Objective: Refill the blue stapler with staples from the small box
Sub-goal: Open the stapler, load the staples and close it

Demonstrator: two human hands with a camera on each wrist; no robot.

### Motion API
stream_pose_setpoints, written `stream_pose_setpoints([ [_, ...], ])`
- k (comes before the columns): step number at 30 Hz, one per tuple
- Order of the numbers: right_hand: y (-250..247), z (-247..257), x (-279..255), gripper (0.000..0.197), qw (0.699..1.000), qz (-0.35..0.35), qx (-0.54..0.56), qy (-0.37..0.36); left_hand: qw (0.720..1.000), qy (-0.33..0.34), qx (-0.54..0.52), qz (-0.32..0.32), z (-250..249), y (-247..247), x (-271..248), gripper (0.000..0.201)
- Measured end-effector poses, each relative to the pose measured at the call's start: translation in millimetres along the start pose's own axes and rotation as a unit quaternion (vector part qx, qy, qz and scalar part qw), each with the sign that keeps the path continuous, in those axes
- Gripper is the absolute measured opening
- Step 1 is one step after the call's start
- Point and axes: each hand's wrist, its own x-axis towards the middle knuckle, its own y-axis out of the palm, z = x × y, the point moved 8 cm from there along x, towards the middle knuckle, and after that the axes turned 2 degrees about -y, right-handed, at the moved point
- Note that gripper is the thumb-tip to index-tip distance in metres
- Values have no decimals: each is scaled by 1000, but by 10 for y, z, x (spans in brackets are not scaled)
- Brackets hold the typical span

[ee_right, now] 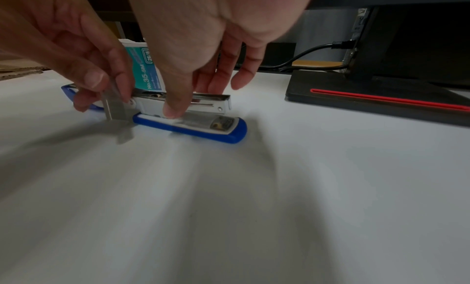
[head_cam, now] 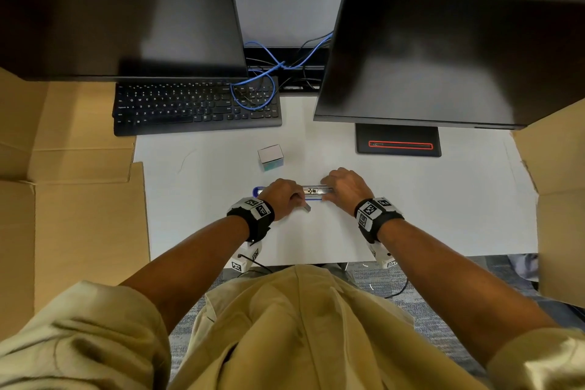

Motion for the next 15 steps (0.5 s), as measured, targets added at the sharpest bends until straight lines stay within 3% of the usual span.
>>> stream_pose_setpoints([
  [2, -8, -22, -21, 37, 1000, -5, 7, 2, 1000, -1, -7, 2, 4, 0, -4, 22],
  [8, -60, 61, -75, 29, 998, -47, 7, -48, 998, -23, -64, -17, 45, -36, -3, 16],
  [11, -143, 236, -110, 35, 994, -67, 51, -75, 992, -26, -115, -39, 42, -76, 6, 12],
  [15, -125, 340, -88, 44, 988, -25, 151, -32, 981, -43, -178, -68, 66, -128, 7, 9],
])
